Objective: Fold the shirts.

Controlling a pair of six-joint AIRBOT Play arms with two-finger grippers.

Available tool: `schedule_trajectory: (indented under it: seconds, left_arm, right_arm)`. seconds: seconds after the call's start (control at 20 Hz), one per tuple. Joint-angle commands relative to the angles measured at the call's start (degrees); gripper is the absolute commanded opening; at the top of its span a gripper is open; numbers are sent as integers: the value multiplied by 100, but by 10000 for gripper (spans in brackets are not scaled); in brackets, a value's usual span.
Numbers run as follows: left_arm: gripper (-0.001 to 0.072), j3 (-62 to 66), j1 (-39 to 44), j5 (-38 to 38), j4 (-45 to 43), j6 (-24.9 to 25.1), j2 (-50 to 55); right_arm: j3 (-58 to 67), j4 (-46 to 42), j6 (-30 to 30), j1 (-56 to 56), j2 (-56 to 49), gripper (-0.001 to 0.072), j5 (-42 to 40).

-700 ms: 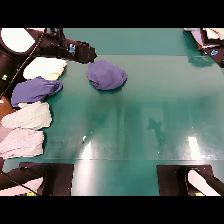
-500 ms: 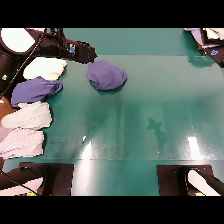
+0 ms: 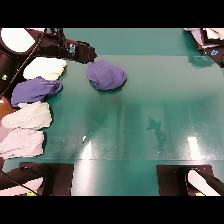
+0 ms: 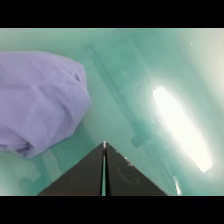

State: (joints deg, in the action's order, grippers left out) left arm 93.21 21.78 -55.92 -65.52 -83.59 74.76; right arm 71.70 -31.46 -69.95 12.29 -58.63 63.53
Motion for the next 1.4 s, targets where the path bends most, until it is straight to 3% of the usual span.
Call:
schedule_trajectory:
  seconds: [0.0, 0.05, 0.1, 0.2, 0.35, 0.55, 0.75, 0.8, 0.9, 0.95, 1.1, 1.2, 1.35]
  left_arm:
    - [154, -4, -7, 411, -284, 20, 17]
    - [489, -7, -7, 518, -621, -17, 68]
    - [652, -17, -9, 568, -975, -188, 170]
    - [651, -37, -55, 492, -1419, -501, 564]
    - [652, -55, -188, 455, -1309, -804, 1504]
    - [652, -55, -350, 647, -234, -931, 2699]
    - [650, -52, -348, 927, 72, -896, 3058]
    - [618, -17, -350, 1012, 90, -898, 3051]
    - [100, 210, -361, 857, 68, -896, 3051]
    - [23, 385, -361, 695, 15, -822, 3051]
    - [20, 1174, -361, 7, -455, -551, 2850]
    - [19, 1648, -361, -68, -835, -522, 2286]
    - [20, 2168, -354, -308, -914, -26, 1185]
  right_arm:
    - [4, 35, -4, -4, 2, 15, -94]
    - [9, 52, -7, -4, 4, 15, -258]
    - [7, 50, -7, -4, 4, 15, -363]
    - [7, 46, -7, -4, 4, 15, -334]
    - [4, 46, -7, -4, 4, 15, -203]
    - [4, 42, -7, -4, 4, 15, 74]
    - [4, 42, -7, -4, 4, 15, 164]
    - [4, 42, -7, -7, 4, 15, 168]
    - [4, 42, -4, -4, 4, 15, 179]
    - [9, 44, -4, -4, 4, 15, 181]
    - [9, 142, -4, -4, 31, 15, 229]
    - [9, 356, -2, -4, 162, 15, 195]
    - [11, 345, 0, -4, 542, 15, -101]
